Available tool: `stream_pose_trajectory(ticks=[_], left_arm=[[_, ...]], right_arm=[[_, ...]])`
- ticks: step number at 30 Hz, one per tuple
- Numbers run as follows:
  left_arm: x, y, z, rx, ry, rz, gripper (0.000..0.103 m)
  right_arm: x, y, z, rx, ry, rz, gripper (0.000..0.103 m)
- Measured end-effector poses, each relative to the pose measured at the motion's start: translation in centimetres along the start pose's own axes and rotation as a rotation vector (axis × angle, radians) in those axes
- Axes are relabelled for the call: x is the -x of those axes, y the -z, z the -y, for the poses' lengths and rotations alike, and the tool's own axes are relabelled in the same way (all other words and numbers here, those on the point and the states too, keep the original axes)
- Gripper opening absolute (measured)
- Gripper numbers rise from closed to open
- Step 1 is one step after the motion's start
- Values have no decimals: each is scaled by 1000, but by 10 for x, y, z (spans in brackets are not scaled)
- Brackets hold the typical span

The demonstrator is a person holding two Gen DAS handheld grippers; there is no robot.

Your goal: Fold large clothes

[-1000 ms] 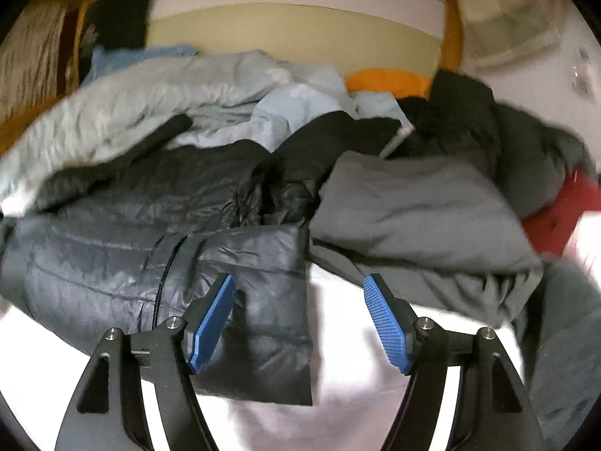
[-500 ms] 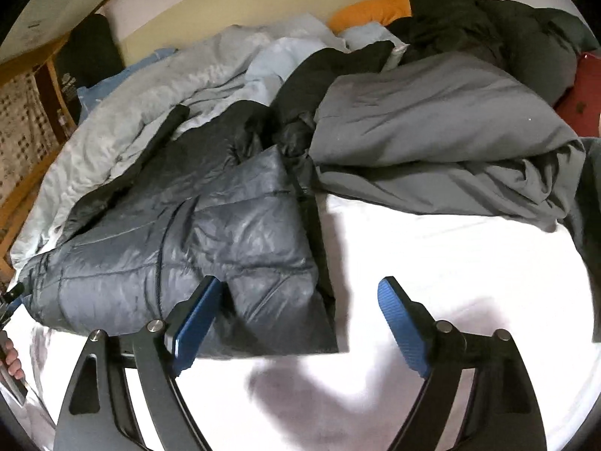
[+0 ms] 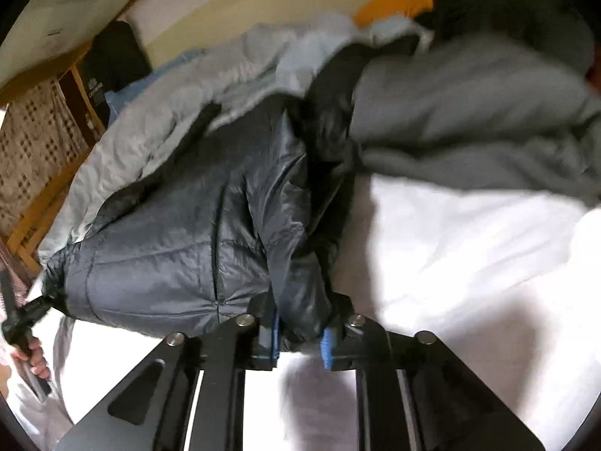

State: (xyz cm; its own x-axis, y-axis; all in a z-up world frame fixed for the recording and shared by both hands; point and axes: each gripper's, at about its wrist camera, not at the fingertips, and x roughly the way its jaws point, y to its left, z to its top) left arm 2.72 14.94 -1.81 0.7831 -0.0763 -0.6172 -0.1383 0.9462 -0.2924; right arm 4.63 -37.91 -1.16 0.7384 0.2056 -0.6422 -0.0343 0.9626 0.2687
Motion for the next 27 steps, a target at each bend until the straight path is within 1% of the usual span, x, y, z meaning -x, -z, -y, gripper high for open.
stream_pose_trajectory(ticks=[1, 3, 5, 7, 8, 9, 11, 12, 13, 14, 15, 16, 17, 19, 20, 21, 22, 24, 25, 26, 27], left_arm=[[11, 0, 4, -28, -4, 34, 17], [27, 3, 13, -65, 3, 64, 15], [43, 13, 15, -82, 9, 83, 13], [52, 20, 20, -105, 13, 86, 12], [55, 22, 21, -113, 11, 72, 12], [58, 23, 20, -111, 22, 58, 12], [65, 30, 15, -92, 39, 54, 15], [69, 35, 14, -90, 27, 71, 22], [73, 38, 12, -86, 1, 104, 34], [78, 39, 11, -89, -43, 151, 45], [81, 35, 9, -103, -70, 185, 60], [86, 33, 13, -130, -86, 225, 60], [91, 31, 15, -148, -85, 255, 60], [102, 29, 26, -195, -66, 319, 61], [105, 28, 32, -216, -49, 328, 62], [103, 24, 40, -235, -37, 316, 62], [102, 22, 46, -243, -28, 303, 62], [98, 18, 59, -268, 34, 282, 63], [96, 17, 66, -299, 51, 276, 66], [94, 16, 73, -341, 53, 277, 70], [93, 13, 81, -404, 52, 284, 79]], right_arm=[[12, 0, -5, 19, 33, 25, 16], [33, 5, -9, 13, 68, 53, 15], [52, 15, -12, -1, 102, 67, 15], [67, 28, -14, 15, 129, 66, 15], [75, 36, -12, 32, 146, 58, 15], [79, 44, -10, 46, 168, 46, 15], [93, 56, -4, 46, 177, 43, 15], [100, 60, -2, 39, 173, 42, 15], [108, 64, -2, 32, 172, 55, 18], [114, 66, -3, 30, 188, 74, 24], [118, 65, -4, 30, 217, 90, 30], [123, 65, -6, 39, 263, 124, 32], [129, 64, -9, 58, 303, 165, 34], [138, 58, -17, 99, 355, 238, 47], [143, 53, -21, 121, 351, 273, 59], [147, 48, -26, 140, 320, 290, 61], [148, 44, -32, 154, 285, 293, 61], [145, 35, -41, 172, 191, 278, 61], [140, 31, -46, 175, 148, 253, 61], [134, 28, -50, 178, 135, 226, 61], [129, 25, -53, 179, 124, 204, 61]])
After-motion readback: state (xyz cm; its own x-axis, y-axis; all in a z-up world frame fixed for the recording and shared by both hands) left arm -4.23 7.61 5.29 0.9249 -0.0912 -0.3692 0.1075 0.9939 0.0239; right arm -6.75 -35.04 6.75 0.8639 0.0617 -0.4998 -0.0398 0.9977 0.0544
